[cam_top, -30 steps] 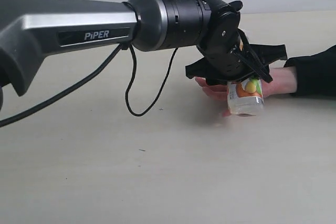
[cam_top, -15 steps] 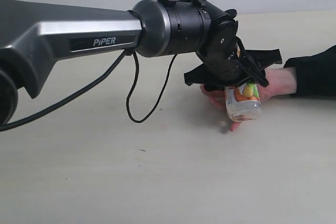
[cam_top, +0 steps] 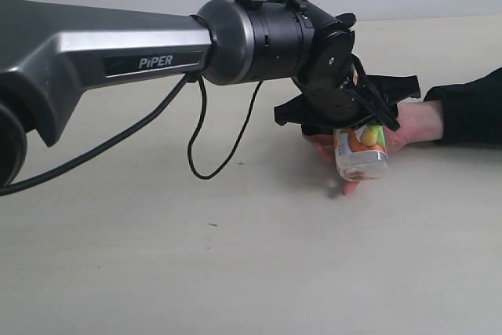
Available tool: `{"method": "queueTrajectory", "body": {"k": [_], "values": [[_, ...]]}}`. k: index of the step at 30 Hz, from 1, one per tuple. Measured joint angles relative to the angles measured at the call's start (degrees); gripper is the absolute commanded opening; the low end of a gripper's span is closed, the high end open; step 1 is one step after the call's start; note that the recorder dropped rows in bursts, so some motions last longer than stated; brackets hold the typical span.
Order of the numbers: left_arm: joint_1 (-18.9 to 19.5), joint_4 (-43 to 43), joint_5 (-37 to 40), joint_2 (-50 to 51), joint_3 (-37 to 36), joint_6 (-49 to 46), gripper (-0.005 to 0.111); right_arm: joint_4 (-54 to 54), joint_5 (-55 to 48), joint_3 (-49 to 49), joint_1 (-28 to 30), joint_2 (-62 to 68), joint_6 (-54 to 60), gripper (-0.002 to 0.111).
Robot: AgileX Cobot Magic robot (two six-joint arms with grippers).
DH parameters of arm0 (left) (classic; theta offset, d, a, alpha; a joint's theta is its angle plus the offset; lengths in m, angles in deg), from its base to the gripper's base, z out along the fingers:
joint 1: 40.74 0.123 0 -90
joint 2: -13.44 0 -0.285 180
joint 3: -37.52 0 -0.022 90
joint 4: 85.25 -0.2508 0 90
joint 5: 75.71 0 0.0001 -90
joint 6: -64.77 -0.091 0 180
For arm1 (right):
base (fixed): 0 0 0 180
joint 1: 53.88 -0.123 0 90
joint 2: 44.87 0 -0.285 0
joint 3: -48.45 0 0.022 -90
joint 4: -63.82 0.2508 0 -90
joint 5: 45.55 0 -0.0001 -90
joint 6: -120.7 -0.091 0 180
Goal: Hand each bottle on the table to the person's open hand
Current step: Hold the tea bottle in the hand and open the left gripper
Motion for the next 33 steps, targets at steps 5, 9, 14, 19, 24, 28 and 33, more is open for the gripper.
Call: {"method": "queueTrajectory", "body": {"k": [5, 9, 14, 19, 24, 28, 33], "values": [[0.04, 0.0, 0.0, 0.0, 0.0, -0.22, 0.065, 0.0, 0.0, 0.0, 0.0, 0.0, 0.0, 0.0], [0.04, 0.0, 0.0, -0.1, 0.0, -0.41, 0.065, 0.0, 0.0, 0.0, 0.0, 0.0, 0.0, 0.0], [0.13, 0.0, 0.0, -0.1, 0.0, -0.52, 0.065, 0.0, 0.0, 0.0, 0.0, 0.0, 0.0, 0.0], [0.13, 0.0, 0.0, -0.1, 0.0, -0.56, 0.065, 0.0, 0.0, 0.0, 0.0, 0.0, 0.0, 0.0], [0.13, 0.0, 0.13, -0.1, 0.0, -0.66, 0.065, 0.0, 0.0, 0.0, 0.0, 0.0, 0.0, 0.0], [0.13, 0.0, 0.13, -0.1, 0.02, -1.73, 0.065, 0.0, 0.0, 0.0, 0.0, 0.0, 0.0, 0.0], [0.13, 0.0, 0.34, -0.1, 0.02, -1.95, 0.079, 0.0, 0.0, 0.0, 0.0, 0.0, 0.0, 0.0]]}}
